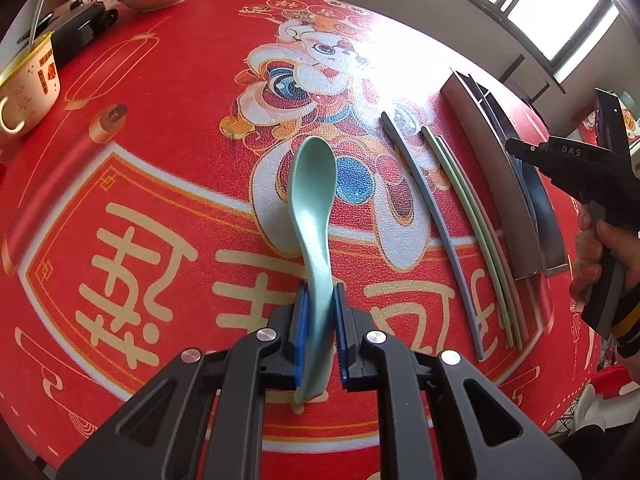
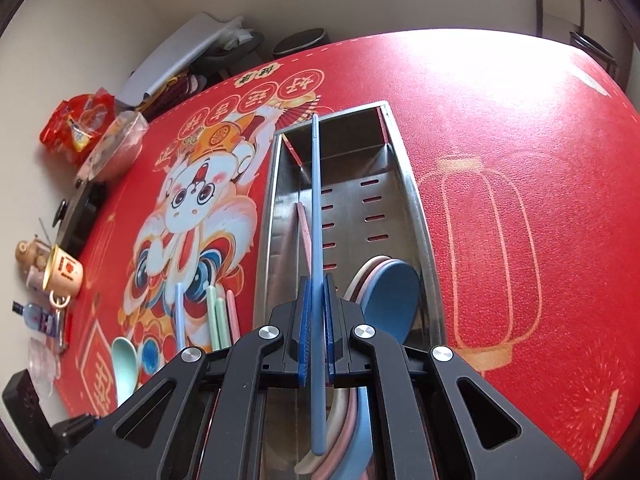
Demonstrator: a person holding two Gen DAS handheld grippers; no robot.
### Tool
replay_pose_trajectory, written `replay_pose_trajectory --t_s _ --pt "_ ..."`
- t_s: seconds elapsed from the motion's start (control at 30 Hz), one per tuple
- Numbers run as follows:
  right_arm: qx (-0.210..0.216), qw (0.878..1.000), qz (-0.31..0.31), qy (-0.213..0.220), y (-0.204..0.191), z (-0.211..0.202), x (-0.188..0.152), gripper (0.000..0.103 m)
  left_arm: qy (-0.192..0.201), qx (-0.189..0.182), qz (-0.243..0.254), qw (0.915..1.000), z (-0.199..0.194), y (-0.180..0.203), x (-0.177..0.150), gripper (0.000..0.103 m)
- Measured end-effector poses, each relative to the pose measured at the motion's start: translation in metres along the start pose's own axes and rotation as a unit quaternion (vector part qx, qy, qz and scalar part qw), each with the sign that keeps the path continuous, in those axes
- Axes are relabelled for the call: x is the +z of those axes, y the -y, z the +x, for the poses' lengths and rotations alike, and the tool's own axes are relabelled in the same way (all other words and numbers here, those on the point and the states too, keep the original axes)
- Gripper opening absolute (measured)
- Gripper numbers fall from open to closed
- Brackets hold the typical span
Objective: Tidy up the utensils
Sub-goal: 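Lower the blue chopstick into the tray with the right tool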
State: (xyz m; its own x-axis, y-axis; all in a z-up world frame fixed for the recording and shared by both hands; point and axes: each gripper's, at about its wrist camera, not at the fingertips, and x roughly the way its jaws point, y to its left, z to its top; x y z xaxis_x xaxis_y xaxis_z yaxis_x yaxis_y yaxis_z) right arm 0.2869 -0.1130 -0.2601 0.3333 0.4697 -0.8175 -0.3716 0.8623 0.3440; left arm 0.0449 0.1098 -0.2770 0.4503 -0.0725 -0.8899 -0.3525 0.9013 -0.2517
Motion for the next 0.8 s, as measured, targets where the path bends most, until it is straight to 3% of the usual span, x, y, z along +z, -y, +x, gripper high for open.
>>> replay_pose_trajectory --t_s 0.17,0.43,0.8 --pt "0.000 1.000 0.003 0.003 -0.003 0.003 0.003 0.006 0.000 -0.001 -0.003 1.0000 -0.001 -0.001 0.000 0.013" --pt "0.004 1.000 0.011 -0.027 -0.006 0.016 -0.004 0.006 0.001 -0.004 -0.003 1.0000 -0.001 -0.002 0.000 0.013" --pt "-0.012 0.995 -0.060 -0.073 -0.015 0.015 -0.022 0.006 0.004 -0.009 -0.007 0.9999 -0.002 -0.003 -0.001 0.013"
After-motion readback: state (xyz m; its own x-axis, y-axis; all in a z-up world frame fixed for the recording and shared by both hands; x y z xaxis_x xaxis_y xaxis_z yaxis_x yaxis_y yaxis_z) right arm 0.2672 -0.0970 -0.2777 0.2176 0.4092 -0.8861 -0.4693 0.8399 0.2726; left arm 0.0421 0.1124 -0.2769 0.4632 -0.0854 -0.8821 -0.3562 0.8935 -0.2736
